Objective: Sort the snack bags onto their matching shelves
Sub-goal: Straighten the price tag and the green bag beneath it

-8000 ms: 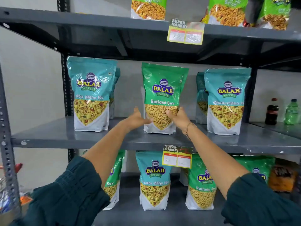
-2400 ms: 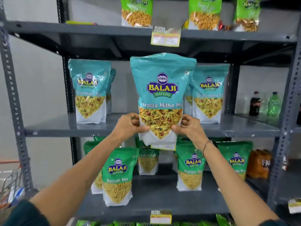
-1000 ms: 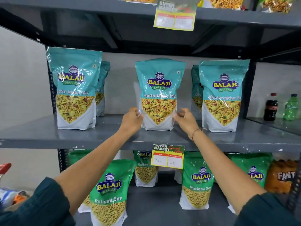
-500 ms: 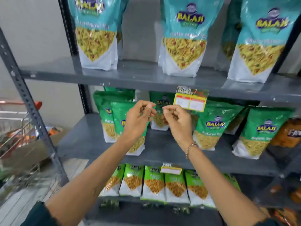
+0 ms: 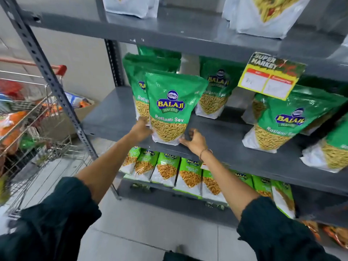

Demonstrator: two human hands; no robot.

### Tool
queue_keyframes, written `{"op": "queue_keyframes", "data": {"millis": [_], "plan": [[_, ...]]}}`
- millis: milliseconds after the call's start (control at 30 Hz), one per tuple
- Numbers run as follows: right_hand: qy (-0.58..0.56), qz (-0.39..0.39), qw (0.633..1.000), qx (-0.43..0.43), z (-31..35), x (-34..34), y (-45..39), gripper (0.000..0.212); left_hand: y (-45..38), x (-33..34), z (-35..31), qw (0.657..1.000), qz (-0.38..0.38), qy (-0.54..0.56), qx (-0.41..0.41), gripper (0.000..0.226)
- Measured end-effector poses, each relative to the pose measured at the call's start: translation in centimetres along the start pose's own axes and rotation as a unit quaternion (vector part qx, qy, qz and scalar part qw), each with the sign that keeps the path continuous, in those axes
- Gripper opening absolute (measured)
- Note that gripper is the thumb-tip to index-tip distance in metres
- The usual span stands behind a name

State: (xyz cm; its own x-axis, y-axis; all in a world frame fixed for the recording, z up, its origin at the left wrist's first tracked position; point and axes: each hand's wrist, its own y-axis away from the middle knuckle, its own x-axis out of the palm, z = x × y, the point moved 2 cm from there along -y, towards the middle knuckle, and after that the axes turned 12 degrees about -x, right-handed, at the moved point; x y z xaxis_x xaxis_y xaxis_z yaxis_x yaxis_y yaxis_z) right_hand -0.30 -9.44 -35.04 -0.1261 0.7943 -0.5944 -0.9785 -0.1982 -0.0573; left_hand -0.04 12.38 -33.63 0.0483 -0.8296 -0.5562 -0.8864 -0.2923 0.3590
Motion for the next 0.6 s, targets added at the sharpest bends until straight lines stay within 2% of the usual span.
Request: {"op": "queue_keyframes", "data": {"millis": [67, 133, 200, 267, 433, 600], "plan": [[-0.022, 0.007, 0.999, -0.031, 0.2, 0.5, -0.9, 0.063, 0.1, 0.9, -0.2, 0.998, 0.050, -0.037, 0.017, 0.074], [-0.055, -0.022, 0.997, -0.055, 0.4, 0.5, -1.6, 0.052, 0.3, 1.3, -0.5, 0.998, 0.026, -0.046, 0.036, 0.081], [-0.091, -0.048, 0.993, -0.056, 0.0, 0.1, -2.0, 0.044, 0.5, 1.0, -0.8, 0.999, -0.021, 0.002, 0.031, 0.077], [-0.124, -0.047, 0.990, -0.056, -0.7, -0.7, -1.9, 0.043, 0.5, 1.2, -1.1, 0.998, -0.036, 0.043, 0.031, 0.072], [-0.161, -0.073, 0.984, -0.038, -4.4, -5.1, -1.7, 0.047, 0.7, 5.1, -3.7, 0.996, 0.008, 0.062, 0.056, 0.046], [-0.143, -0.134, 0.981, -0.010, -7.4, -9.6, -1.6, 0.048, -0.2, 9.5, -8.1, 0.994, 0.030, 0.045, 0.090, 0.047]]}}
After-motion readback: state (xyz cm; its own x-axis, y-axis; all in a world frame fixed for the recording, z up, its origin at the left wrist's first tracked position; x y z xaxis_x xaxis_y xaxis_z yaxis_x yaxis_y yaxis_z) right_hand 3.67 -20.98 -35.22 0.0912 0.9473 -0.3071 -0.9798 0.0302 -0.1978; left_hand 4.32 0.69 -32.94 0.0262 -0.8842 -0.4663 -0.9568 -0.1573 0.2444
